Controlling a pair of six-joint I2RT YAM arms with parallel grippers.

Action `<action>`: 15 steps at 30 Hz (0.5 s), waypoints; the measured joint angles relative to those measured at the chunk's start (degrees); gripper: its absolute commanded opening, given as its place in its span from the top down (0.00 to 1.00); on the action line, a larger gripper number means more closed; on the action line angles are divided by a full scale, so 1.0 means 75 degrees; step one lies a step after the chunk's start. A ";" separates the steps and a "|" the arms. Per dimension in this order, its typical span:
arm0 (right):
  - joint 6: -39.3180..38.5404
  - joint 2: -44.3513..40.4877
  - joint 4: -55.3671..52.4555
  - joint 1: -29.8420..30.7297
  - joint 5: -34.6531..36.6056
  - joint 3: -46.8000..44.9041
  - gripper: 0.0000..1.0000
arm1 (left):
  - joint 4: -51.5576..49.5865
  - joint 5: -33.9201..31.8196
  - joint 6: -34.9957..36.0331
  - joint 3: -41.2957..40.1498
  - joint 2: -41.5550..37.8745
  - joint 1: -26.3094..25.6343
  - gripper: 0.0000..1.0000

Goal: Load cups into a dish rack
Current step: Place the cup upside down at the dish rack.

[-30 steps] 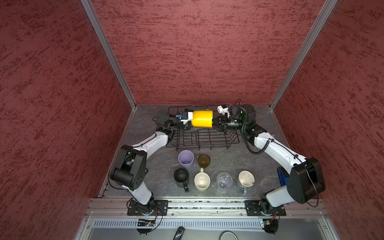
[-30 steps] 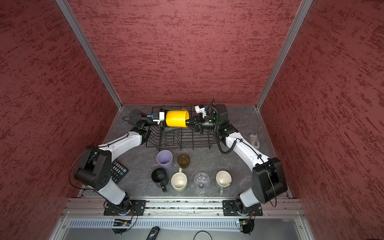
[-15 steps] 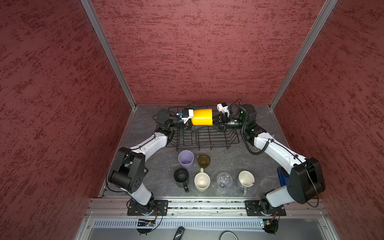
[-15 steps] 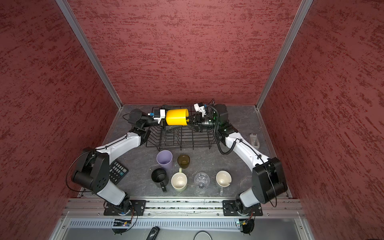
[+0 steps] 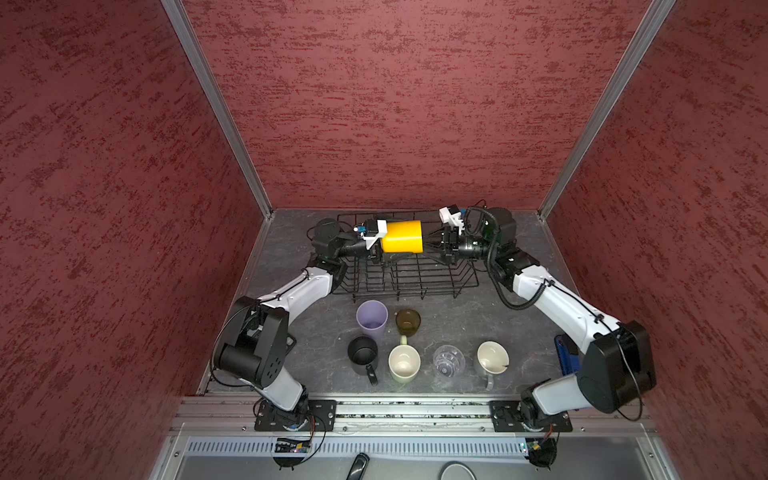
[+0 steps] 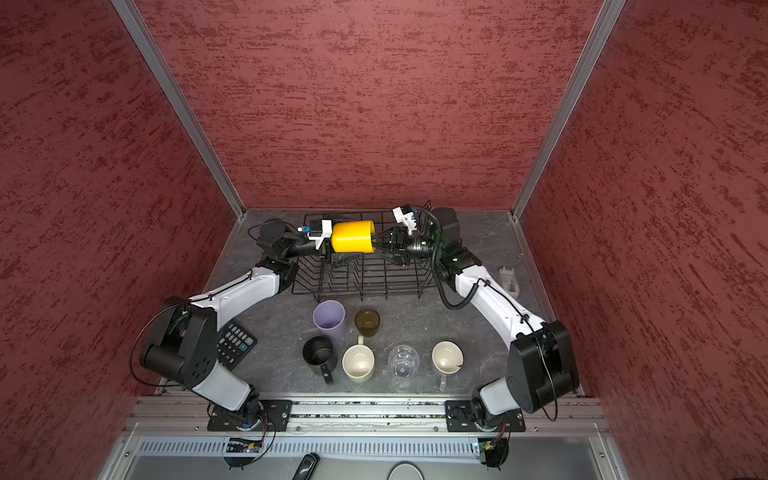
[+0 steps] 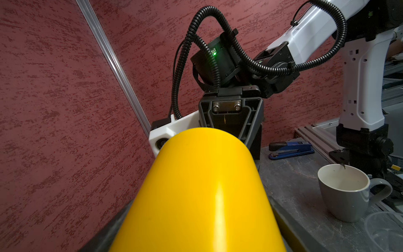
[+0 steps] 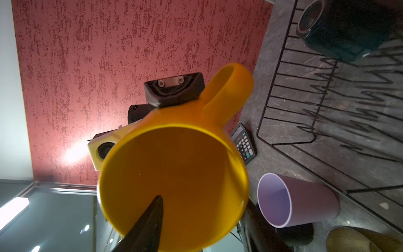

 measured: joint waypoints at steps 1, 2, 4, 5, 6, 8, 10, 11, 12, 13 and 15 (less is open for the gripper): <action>-0.0297 -0.0055 -0.0388 -0.0044 0.0192 0.0149 0.32 | -0.0082 -0.0061 0.0017 -0.0003 0.0000 0.0038 1.00; -0.0644 -0.0114 -0.0804 -0.0073 0.0431 0.0344 0.29 | -0.0181 -0.0105 0.0026 -0.0003 0.0000 0.0079 1.00; -0.1355 -0.0213 -0.1574 -0.0125 0.0965 0.0740 0.24 | -0.0402 -0.0221 0.0052 -0.0003 -0.0012 0.0146 1.00; -0.1743 -0.0271 -0.1938 -0.0149 0.1306 0.0935 0.21 | -0.0554 -0.0300 0.0064 -0.0003 -0.0026 0.0157 1.00; -0.2052 -0.0332 -0.2206 -0.0175 0.1629 0.1070 0.19 | -0.0726 -0.0391 0.0079 0.0000 -0.0055 0.0184 1.00; -0.2690 -0.0490 -0.2713 -0.0201 0.2343 0.1253 0.14 | -0.1107 -0.0577 0.0119 0.0003 -0.0131 0.0204 1.00; -0.3284 -0.0597 -0.3165 -0.0236 0.3150 0.1376 0.09 | -0.1489 -0.0769 0.0172 0.0009 -0.0230 0.0201 1.00; -0.3550 -0.0621 -0.3351 -0.0245 0.3605 0.1428 0.07 | -0.1652 -0.0866 0.0195 0.0015 -0.0274 0.0201 1.00; -0.3847 -0.0632 -0.3541 -0.0254 0.4068 0.1492 0.04 | -0.1880 -0.1003 0.0230 0.0032 -0.0344 0.0201 1.00; -0.4118 -0.0632 -0.3678 -0.0259 0.4540 0.1536 0.02 | -0.2095 -0.1119 0.0251 0.0064 -0.0405 0.0201 1.00; -0.4584 -0.0629 -0.3937 -0.0271 0.5336 0.1614 0.01 | -0.2530 -0.1364 0.0271 0.0157 -0.0519 0.0189 1.00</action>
